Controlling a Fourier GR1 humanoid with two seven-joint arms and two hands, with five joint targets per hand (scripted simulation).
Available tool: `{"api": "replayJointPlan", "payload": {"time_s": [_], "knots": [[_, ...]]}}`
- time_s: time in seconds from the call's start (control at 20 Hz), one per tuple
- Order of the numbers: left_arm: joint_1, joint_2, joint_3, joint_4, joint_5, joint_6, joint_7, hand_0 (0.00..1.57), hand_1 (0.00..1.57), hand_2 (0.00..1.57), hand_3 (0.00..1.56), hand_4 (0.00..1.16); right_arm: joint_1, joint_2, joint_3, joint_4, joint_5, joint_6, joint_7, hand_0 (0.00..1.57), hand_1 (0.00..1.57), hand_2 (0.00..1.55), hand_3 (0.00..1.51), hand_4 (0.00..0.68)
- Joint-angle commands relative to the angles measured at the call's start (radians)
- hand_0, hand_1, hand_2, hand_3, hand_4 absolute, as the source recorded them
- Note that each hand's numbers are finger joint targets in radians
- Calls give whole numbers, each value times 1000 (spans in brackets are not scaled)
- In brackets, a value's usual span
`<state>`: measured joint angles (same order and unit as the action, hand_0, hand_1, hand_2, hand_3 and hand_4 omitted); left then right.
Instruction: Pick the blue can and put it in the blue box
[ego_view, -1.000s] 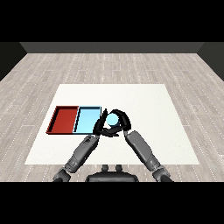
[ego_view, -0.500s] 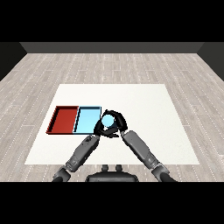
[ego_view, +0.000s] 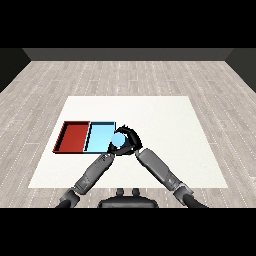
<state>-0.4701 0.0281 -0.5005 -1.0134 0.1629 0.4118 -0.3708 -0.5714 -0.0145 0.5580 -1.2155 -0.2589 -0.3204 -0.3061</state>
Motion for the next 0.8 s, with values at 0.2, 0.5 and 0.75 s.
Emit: {"api": "replayJointPlan", "payload": {"time_s": [0.2,0.5,0.75], "knots": [[-20,-25,2,-2,17,106,-27,0,0,66,0,706,19,13,50,-80,8,-39,64,1455,1455,1455,1394,591],[-58,-26,-19,42,72,102,-15,774,774,819,684,673,-22,13,1,44,-54,38,-44,1437,1437,1451,1391,606],[-47,-26,-95,1,119,151,9,831,831,881,738,666,-41,13,30,-33,-58,-18,35,1432,1432,1451,1392,588]]}}
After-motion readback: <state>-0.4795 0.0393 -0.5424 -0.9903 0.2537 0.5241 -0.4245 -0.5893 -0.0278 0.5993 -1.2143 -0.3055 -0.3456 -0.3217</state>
